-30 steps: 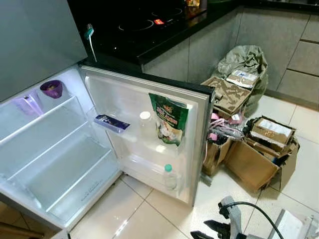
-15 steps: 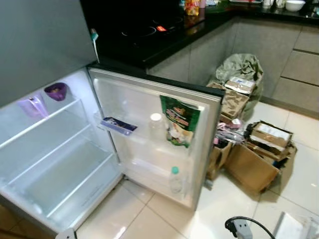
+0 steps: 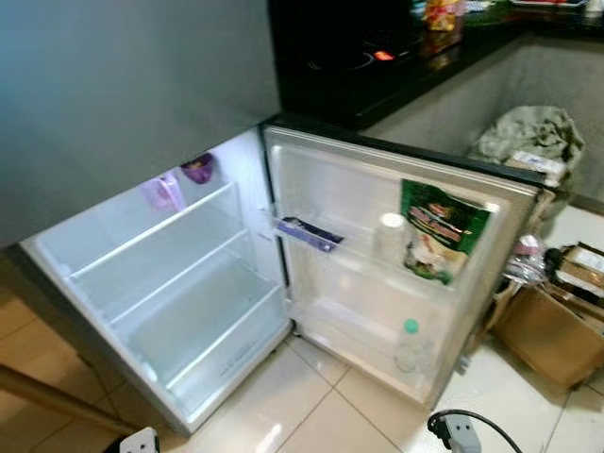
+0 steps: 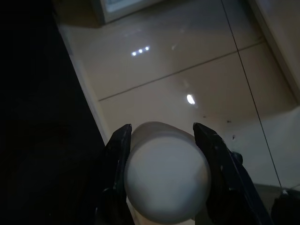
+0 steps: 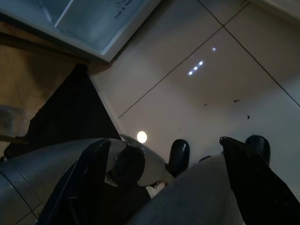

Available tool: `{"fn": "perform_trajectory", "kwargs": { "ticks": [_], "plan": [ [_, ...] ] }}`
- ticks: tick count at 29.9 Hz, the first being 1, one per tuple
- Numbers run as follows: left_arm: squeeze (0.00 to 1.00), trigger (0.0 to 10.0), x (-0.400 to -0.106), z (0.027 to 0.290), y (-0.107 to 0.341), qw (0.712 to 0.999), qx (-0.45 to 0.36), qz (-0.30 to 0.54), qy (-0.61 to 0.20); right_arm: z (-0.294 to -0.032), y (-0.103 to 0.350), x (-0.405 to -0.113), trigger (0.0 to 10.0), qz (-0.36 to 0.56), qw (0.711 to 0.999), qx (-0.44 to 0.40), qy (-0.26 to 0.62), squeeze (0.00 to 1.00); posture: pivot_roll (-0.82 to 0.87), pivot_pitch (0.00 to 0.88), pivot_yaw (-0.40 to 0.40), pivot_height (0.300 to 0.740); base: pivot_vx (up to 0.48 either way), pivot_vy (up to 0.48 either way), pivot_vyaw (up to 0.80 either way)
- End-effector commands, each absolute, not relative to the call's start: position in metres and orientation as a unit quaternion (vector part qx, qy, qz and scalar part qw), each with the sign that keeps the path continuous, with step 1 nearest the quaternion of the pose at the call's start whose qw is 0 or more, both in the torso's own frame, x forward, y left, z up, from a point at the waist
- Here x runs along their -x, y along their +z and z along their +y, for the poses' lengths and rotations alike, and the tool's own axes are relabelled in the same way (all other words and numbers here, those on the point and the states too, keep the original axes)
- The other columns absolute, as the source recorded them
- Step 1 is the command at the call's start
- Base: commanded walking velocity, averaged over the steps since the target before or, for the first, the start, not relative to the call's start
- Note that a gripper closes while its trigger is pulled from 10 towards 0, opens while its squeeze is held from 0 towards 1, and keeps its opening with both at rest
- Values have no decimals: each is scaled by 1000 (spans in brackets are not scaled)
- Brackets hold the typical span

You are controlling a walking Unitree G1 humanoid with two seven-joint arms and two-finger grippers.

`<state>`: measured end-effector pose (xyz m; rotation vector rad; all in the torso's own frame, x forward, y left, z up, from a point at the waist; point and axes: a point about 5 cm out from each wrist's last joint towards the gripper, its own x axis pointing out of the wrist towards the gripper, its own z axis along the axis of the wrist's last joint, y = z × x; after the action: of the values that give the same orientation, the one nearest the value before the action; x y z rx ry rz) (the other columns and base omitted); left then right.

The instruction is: Restocking fridge

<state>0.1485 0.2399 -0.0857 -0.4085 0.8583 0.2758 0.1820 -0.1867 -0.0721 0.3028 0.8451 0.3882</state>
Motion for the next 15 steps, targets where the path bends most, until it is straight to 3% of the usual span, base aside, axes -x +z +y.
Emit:
{"fn": "perform_trajectory", "kwargs": {
  "ticks": [1,15],
  "plan": [
    [0,10000,-147,234,-88,877,200,419,124,-191,-73,-180,10000,409,883,-142,180,0,-95,59,76,740,0,-364,0],
    [0,10000,-144,225,-91,874,193,432,107,-189,-75,-178,10000,414,881,-142,179,0,-87,58,75,740,0,0,0]
  ]
}}
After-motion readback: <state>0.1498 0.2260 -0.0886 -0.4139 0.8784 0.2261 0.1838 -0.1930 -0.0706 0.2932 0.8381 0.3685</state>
